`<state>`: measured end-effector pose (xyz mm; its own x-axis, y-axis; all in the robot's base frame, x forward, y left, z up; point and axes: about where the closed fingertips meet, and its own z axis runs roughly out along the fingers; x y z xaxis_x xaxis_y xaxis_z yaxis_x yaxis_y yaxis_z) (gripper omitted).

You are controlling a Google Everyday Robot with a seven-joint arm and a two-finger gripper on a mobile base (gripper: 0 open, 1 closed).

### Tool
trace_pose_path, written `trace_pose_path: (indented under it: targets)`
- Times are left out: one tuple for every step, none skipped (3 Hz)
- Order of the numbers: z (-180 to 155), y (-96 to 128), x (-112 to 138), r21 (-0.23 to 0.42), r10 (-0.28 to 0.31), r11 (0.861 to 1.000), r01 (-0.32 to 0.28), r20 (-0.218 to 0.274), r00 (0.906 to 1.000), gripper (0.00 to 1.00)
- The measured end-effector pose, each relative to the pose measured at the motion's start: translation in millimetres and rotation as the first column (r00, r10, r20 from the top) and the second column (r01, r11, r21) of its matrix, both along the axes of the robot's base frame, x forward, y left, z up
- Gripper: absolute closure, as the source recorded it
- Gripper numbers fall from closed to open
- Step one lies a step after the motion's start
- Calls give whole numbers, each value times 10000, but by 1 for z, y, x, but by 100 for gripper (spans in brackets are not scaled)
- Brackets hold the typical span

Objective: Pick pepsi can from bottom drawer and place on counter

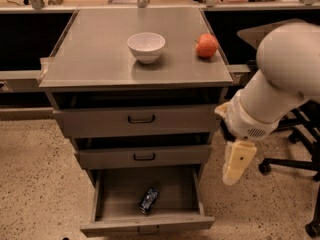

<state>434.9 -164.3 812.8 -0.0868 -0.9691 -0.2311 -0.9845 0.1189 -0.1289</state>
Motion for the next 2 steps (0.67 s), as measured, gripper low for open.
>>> trace_pose_path:
  targets:
    - [-11,-2,-8,-88,11,10000,-13,-222,9998,0]
    - [-89,6,16,-244,822,9961,-850,-986,9917,0]
